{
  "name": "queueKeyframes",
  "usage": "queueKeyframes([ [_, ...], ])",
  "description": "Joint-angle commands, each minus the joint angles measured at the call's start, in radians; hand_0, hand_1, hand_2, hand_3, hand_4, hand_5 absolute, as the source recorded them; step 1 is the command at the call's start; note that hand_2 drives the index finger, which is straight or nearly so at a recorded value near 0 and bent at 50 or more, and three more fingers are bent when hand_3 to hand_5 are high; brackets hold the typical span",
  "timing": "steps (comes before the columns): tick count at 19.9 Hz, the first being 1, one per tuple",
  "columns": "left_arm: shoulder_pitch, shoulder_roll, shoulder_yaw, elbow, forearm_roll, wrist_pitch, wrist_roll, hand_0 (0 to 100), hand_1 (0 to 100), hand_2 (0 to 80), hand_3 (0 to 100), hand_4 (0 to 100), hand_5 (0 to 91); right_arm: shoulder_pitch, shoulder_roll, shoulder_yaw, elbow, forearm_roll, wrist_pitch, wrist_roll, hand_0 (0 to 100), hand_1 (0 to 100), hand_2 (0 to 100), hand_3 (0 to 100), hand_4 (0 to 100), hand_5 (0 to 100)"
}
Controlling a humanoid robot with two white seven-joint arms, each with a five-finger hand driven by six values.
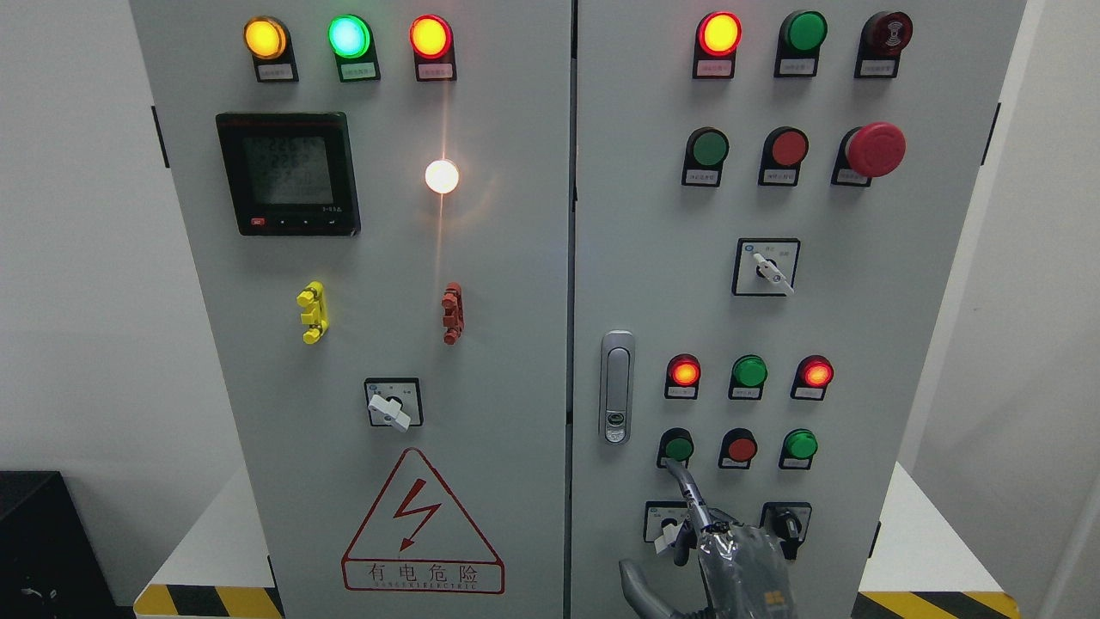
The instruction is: Press green start button
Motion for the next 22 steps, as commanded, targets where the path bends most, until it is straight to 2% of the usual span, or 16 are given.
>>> queueKeyframes([
  [1,-0.023,0.0,0.0,-0.028,0.0,0.0,-0.001,12,56,0.0,0,0,0.0,0.057,0.001,-0.002,-0.112,-0.065,-0.006,-0.002,12,27,0,43,45,46],
  [4,-0.023,0.0,0.0,-0.028,0.0,0.0,-0.001,12,56,0.0,0,0,0.0,0.103,0.001,-0.002,-0.177,-0.112,-0.005,0.001,8,27,0,41,42,44],
  [8,-0.023,0.001,0.0,-0.028,0.0,0.0,-0.001,12,56,0.0,0,0,0.0,0.149,0.001,-0.002,-0.232,-0.19,-0.003,0.007,0,23,0,30,34,37],
  [14,-0.023,0.0,0.0,-0.028,0.0,0.0,-0.001,12,56,0.0,0,0,0.0,0.215,-0.001,0.0,-0.284,-0.348,0.002,0.008,0,15,0,23,26,30],
  [17,-0.023,0.0,0.0,-0.028,0.0,0.0,-0.001,12,56,0.0,0,0,0.0,0.244,0.001,0.004,-0.303,-0.445,0.017,0.042,0,9,0,18,19,22],
  [20,-0.023,0.0,0.0,-0.028,0.0,0.0,-0.001,12,56,0.0,0,0,0.0,0.265,0.001,0.017,-0.31,-0.546,0.017,0.053,0,4,0,13,13,13],
  [22,-0.023,0.0,0.0,-0.028,0.0,0.0,-0.001,12,56,0.0,0,0,0.0,0.275,0.001,0.029,-0.312,-0.614,0.018,0.076,0,2,0,10,9,8],
])
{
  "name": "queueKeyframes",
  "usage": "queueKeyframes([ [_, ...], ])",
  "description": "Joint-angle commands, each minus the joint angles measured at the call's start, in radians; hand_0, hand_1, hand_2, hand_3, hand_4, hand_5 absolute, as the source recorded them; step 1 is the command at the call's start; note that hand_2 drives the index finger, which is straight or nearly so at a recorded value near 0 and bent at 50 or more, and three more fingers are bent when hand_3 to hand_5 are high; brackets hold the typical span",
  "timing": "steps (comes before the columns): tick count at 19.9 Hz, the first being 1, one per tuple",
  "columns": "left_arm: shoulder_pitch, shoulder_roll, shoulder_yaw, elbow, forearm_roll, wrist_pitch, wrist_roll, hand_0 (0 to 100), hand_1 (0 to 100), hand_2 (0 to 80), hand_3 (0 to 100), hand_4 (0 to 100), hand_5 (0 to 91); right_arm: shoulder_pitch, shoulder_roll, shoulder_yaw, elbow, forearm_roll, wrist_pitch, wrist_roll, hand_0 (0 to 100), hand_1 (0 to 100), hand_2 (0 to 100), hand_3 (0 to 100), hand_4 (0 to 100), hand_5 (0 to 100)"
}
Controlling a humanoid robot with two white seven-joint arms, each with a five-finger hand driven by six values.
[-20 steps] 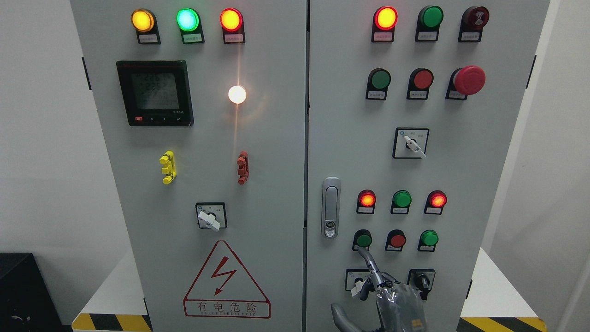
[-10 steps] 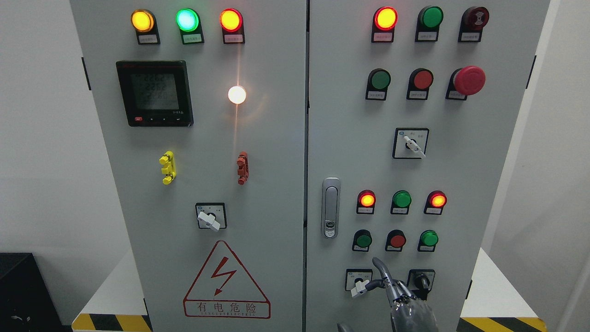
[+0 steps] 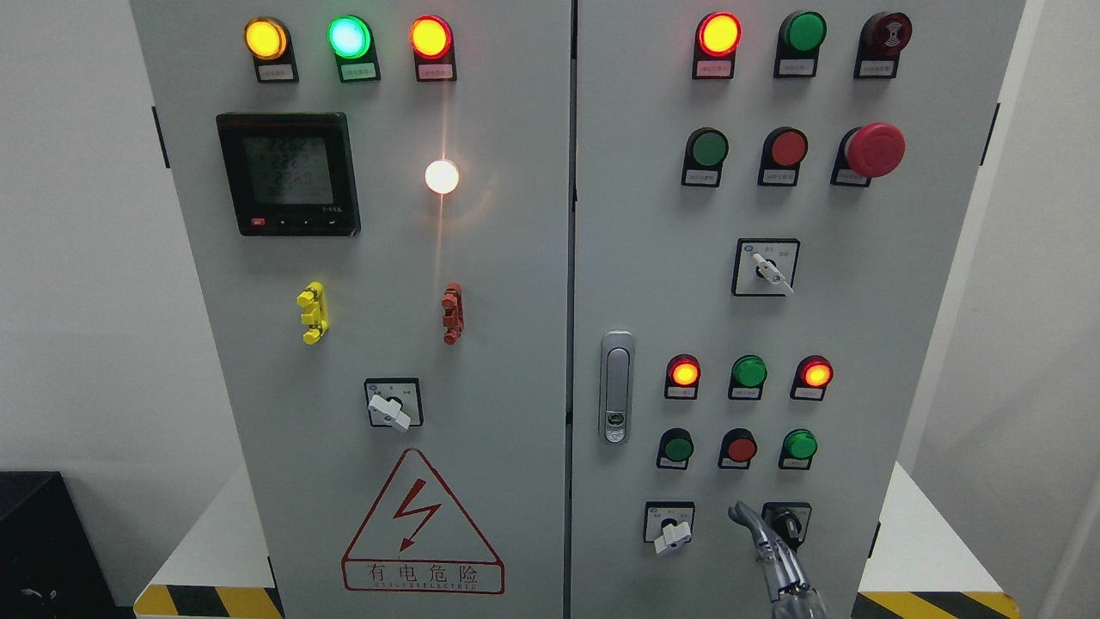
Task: Press green start button
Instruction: 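Withdraw the right hand downward away from the button row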
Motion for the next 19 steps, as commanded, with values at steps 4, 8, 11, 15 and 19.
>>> queueKeyframes([
  [4,-0.023,0.0,0.0,-0.028,0.0,0.0,-0.001,12,56,0.0,0,0,0.0,0.048,0.0,0.043,-0.075,-0.281,0.008,0.031,0,1,0,7,5,1],
  [8,-0.023,0.0,0.0,-0.028,0.0,0.0,-0.001,12,56,0.0,0,0,0.0,0.051,0.0,0.065,-0.094,-0.365,0.054,0.058,0,1,0,6,4,0],
  [11,-0.023,0.0,0.0,-0.028,0.0,0.0,-0.001,12,56,0.0,0,0,0.0,0.054,0.0,0.078,-0.104,-0.394,0.08,0.06,0,1,0,5,2,0],
  [15,-0.023,0.0,0.0,-0.028,0.0,0.0,-0.001,12,56,0.0,0,0,0.0,0.054,0.0,0.086,-0.106,-0.396,0.082,0.06,0,1,0,5,2,0],
  [19,-0.023,0.0,0.0,-0.028,0.0,0.0,-0.001,12,56,0.0,0,0,0.0,0.065,0.0,0.089,-0.11,-0.396,0.08,0.06,0,0,0,4,1,0],
])
